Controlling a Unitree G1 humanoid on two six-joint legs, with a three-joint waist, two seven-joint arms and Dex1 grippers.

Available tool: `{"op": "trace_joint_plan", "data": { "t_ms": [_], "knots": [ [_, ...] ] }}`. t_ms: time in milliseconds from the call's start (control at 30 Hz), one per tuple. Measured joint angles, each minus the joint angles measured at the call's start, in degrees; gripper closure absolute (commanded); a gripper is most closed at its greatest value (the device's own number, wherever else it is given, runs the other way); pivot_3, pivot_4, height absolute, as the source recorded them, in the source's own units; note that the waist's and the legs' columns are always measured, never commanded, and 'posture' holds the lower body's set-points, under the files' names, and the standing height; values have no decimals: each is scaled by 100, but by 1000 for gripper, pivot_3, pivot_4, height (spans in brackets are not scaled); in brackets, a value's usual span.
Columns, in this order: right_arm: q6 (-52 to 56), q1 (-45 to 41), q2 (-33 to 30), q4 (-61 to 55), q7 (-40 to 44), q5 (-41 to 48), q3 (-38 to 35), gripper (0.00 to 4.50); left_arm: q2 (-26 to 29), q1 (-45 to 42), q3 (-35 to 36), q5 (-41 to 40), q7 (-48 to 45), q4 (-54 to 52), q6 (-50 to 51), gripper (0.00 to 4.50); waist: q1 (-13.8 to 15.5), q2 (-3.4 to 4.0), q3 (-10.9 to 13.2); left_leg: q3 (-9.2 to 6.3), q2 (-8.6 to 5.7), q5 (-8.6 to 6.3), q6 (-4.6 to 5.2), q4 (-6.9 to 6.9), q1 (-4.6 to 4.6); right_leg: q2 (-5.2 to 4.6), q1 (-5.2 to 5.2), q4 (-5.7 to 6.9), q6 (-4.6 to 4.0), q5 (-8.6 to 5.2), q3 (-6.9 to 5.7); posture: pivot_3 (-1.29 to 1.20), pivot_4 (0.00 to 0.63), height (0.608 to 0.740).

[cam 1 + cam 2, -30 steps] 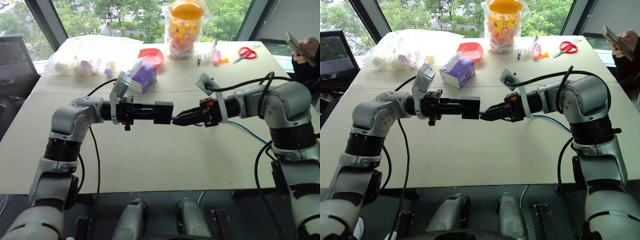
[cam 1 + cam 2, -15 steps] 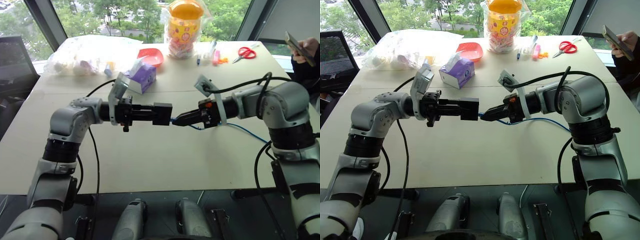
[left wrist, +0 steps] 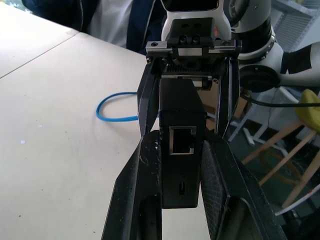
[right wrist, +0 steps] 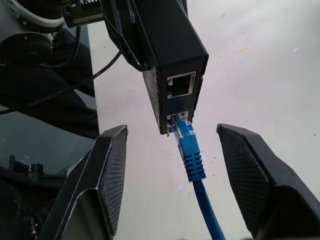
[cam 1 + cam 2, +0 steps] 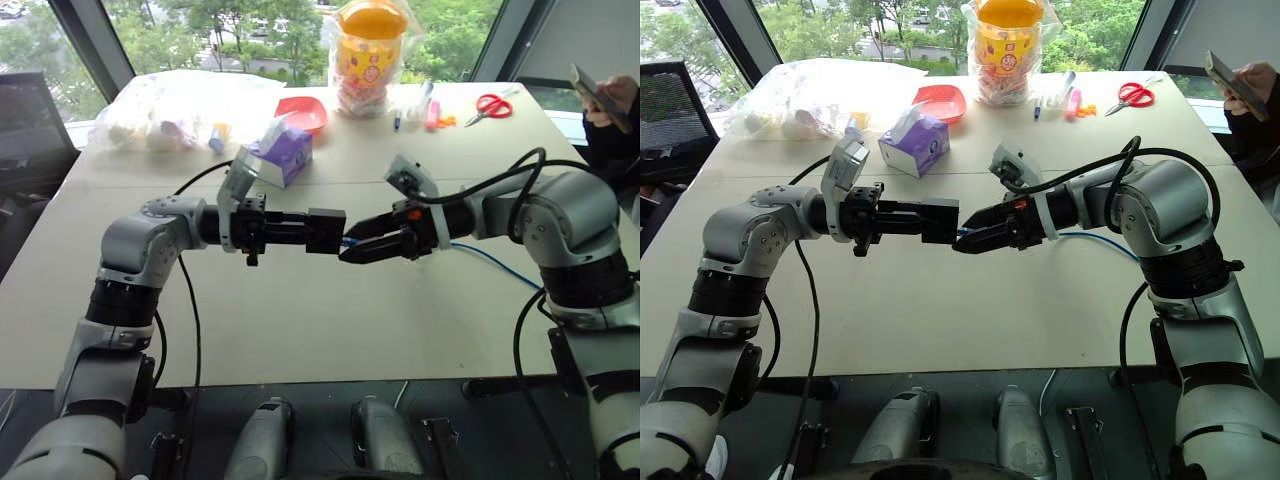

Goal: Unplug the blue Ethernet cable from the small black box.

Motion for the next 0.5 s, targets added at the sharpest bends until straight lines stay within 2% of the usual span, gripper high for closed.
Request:
{"op": "trace_joint_plan", "data": {
  "t_ms": [200, 300, 367, 400, 433, 500],
  "knots": [
    [97, 0, 0, 0, 4, 61, 0, 1861, 0, 0, 0, 1, 0, -4, 0, 4046, 4, 0, 0, 0, 0, 0, 0, 0, 0, 0, 0, 0, 0, 0, 0, 0, 150, 740],
    [120, -1, 0, 4, 4, 72, 0, 2635, 1, 1, 0, 1, 0, -50, 0, 4046, 3, 0, 0, 0, 0, 0, 0, 0, 0, 0, 0, 0, 0, 0, 0, 0, 150, 740],
    [141, -1, 0, 18, 1, 75, 0, 3590, 3, 2, 0, 0, -13, -60, 0, 4046, 5, 0, 0, 0, 0, 0, 1, 0, 0, 0, 0, 0, 0, 0, 0, 0, 150, 740],
    [167, -1, -4, 38, -4, 72, 0, 4225, 14, 11, 2, 1, -23, -65, 0, 4046, 4, 0, 0, 0, 0, 0, 1, 0, 0, 0, 0, 0, 0, 0, 0, 0, 150, 740],
    [173, -2, -7, 58, -2, 75, -4, 4453, 21, 19, 0, -2, -37, -85, 1, 4046, 4, 0, 0, 1, 0, 0, 1, 0, -1, 0, 0, 0, 0, 0, 0, 0, 150, 740],
    [199, -3, -2, 60, 0, 82, -4, 4453, 24, 35, 1, -4, -44, -98, 1, 4046, 4, 0, 0, 0, 0, 0, 1, 0, 0, 0, 0, 0, 0, 0, 0, 0, 150, 740]
  ]
}}
